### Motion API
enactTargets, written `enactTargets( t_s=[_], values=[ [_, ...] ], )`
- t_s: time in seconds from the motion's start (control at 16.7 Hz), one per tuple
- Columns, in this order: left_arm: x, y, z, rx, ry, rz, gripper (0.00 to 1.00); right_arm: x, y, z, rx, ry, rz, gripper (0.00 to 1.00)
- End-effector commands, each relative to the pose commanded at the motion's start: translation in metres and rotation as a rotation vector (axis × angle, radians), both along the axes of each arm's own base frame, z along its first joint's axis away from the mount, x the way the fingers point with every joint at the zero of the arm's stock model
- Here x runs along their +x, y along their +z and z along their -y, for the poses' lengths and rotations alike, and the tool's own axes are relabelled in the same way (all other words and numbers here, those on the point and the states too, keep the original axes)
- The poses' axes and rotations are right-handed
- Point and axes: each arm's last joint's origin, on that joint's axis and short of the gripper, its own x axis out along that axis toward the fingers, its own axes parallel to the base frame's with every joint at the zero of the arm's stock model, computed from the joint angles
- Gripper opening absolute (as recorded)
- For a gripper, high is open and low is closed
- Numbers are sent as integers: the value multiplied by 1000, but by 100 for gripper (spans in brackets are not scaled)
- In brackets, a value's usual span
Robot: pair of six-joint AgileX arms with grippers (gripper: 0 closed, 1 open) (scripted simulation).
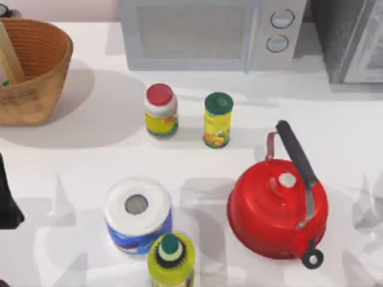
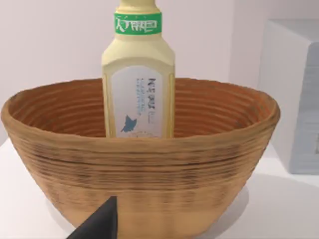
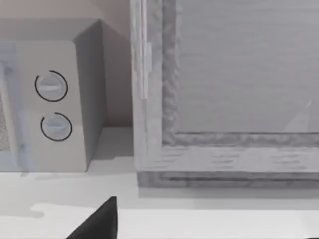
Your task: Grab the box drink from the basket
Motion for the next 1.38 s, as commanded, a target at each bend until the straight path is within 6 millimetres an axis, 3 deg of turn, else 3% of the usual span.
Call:
enactTargets(
  t_s=[0.3, 0.6, 0.84, 1.02, 1.38],
  values=[
    [3, 4, 0, -4, -2, -6, 100, 0, 0, 0, 0, 0, 0, 100],
    [24, 30, -3, -9, -8, -11, 100, 0, 0, 0, 0, 0, 0, 100],
    [61, 50, -8, -9, -11, -3, 100, 0, 0, 0, 0, 0, 0, 100],
    [98, 56, -15, -9, -12, 1, 100, 0, 0, 0, 0, 0, 0, 100],
    [171, 30, -33, -8, -13, -5, 100, 0, 0, 0, 0, 0, 0, 100]
  ],
)
